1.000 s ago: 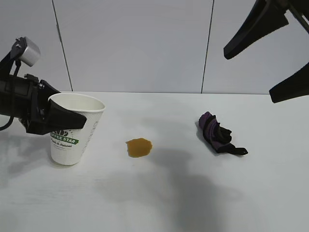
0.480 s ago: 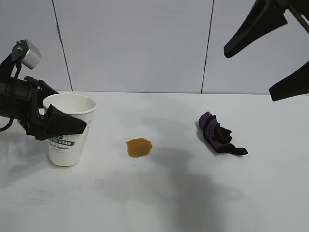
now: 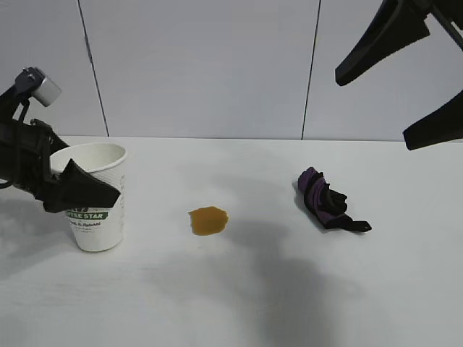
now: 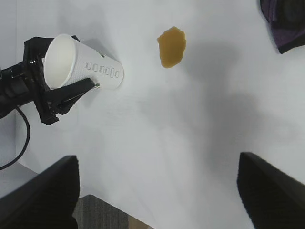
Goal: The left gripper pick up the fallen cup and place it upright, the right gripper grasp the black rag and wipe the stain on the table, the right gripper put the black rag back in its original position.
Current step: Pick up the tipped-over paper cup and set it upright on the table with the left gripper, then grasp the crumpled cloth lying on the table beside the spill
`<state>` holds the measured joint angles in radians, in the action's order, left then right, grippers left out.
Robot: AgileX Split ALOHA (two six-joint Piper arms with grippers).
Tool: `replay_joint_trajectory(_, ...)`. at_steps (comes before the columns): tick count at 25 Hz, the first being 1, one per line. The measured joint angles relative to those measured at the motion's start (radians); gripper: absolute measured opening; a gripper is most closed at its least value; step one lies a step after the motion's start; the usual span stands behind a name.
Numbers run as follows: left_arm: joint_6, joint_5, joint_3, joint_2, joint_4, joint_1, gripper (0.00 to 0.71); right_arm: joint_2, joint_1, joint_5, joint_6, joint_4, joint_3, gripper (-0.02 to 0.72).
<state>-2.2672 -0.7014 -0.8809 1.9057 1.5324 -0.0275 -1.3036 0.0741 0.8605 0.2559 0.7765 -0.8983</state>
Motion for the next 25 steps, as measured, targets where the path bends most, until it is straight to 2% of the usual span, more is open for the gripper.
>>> replay_joint_trajectory(10, 0.281, 0.047, 0.000, -0.097, -0.274, 0.000, 0.666, 0.000, 0.000, -0.013, 0.000, 0.000, 0.000, 0.622)
replay_joint_trajectory(18, 0.719, 0.062, 0.001, -0.209, -0.653, 0.000, 0.666, 0.000, 0.000, -0.014, 0.000, 0.000, 0.000, 0.622)
replay_joint_trajectory(21, 0.909, 0.020, 0.002, -0.278, -0.741, 0.000, 0.665, 0.000, 0.000, -0.014, 0.000, 0.000, 0.000, 0.622)
replay_joint_trajectory(25, 1.161, -0.041, 0.004, -0.396, -0.788, 0.000, 0.665, 0.000, 0.000, -0.014, 0.000, 0.000, 0.000, 0.622)
